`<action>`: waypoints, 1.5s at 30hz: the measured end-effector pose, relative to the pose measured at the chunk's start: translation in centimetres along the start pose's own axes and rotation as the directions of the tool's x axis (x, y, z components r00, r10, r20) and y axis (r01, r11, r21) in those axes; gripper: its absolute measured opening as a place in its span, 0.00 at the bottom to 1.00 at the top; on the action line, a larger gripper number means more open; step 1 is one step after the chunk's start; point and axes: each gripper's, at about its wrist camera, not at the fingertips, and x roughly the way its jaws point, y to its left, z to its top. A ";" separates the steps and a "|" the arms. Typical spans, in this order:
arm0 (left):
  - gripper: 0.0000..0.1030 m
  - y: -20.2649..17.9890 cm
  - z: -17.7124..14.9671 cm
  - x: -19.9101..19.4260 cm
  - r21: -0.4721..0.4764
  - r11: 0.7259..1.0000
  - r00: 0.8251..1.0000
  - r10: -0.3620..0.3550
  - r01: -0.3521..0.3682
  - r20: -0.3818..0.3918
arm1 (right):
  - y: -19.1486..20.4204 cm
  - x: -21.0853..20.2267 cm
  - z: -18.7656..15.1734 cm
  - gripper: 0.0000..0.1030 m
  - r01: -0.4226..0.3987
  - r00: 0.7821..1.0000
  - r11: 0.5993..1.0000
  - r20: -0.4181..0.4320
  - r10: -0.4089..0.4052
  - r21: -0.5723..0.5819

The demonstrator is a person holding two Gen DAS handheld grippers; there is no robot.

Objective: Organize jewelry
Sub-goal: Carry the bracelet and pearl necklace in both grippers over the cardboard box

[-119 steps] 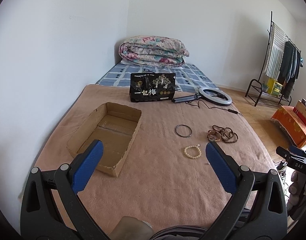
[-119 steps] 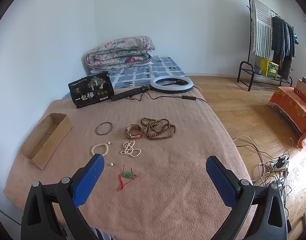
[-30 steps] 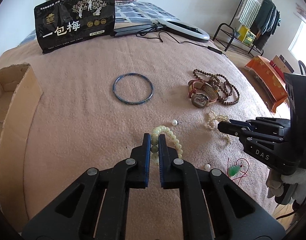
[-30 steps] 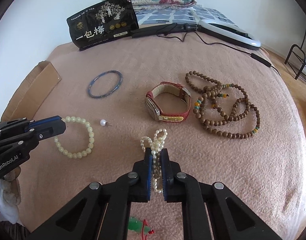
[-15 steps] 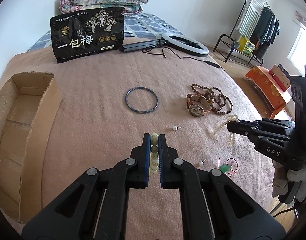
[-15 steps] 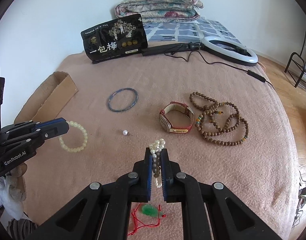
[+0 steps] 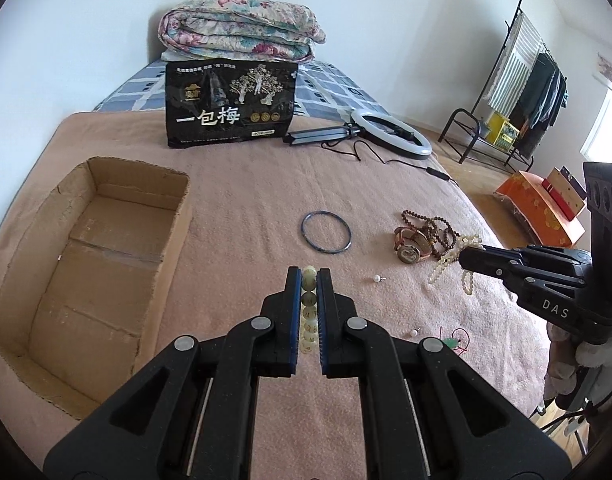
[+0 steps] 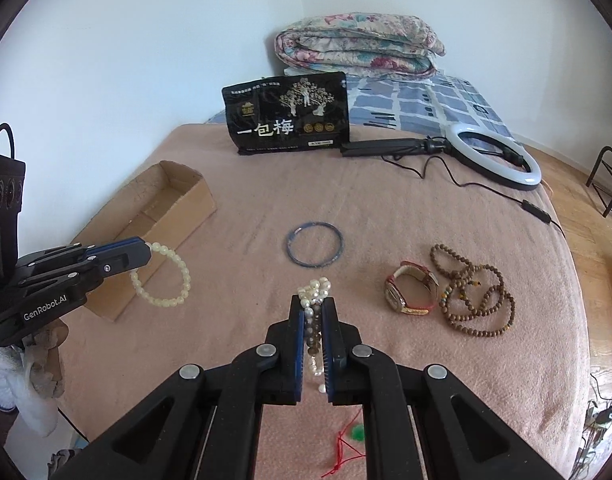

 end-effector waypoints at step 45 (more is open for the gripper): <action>0.05 19.2 -3.6 -6.5 -0.216 0.956 0.979 0.205 -0.196 0.017 | 22.6 11.9 7.6 0.05 -0.228 0.973 0.934 -0.098 0.208 -0.275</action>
